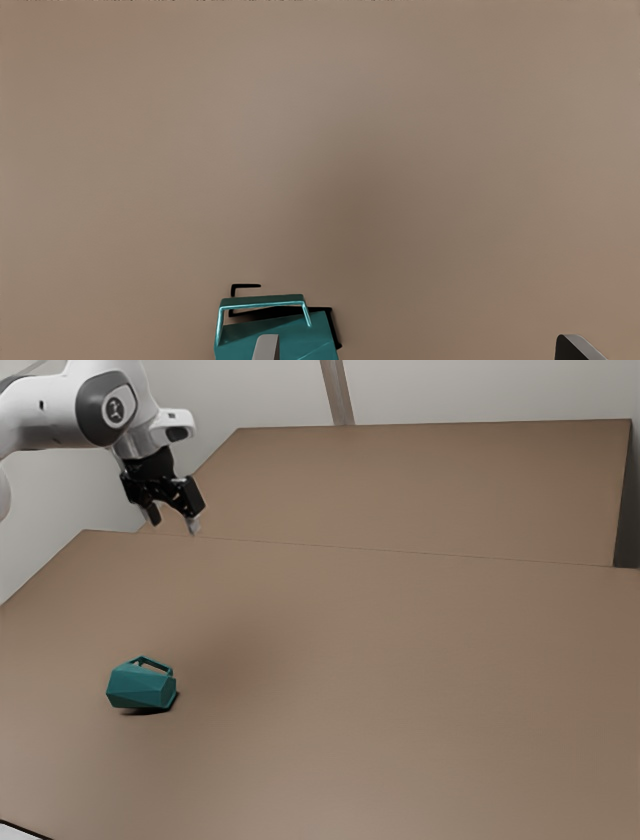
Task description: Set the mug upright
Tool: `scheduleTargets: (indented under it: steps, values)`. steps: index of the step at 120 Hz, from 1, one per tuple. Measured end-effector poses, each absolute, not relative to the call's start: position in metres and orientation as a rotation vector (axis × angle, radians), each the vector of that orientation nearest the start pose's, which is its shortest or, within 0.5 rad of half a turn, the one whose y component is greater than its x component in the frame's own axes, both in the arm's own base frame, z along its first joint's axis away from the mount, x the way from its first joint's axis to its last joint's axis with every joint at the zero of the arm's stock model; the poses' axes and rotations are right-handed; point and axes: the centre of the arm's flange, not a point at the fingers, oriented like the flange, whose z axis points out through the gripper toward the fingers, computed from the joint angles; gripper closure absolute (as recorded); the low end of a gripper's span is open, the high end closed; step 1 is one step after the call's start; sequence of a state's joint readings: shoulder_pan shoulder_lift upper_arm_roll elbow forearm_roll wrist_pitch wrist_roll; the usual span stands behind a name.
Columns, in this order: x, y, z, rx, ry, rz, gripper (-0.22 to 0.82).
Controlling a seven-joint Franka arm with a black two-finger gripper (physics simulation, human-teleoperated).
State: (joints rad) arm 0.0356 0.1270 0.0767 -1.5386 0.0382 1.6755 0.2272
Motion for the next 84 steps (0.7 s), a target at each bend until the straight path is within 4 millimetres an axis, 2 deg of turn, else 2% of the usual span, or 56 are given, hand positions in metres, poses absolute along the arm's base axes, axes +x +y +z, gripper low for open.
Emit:
scheduleTargets:
  steps: [14, 24, 55, 61, 77, 84]
  values:
    - [0.594, 0.080, 0.582, -3.091, 0.149, -0.023, 0.00]
    - [0.586, 0.098, 0.579, -3.107, 0.083, -0.014, 0.00]
    - [0.518, 0.163, 0.558, -3.189, -0.176, -0.035, 0.00]
    - [0.511, 0.167, 0.555, -3.205, -0.204, -0.054, 0.00]
    - [0.498, 0.159, 0.540, -3.231, -0.219, -0.093, 0.00]
    - [0.482, 0.165, 0.530, -3.252, -0.273, -0.121, 0.00]
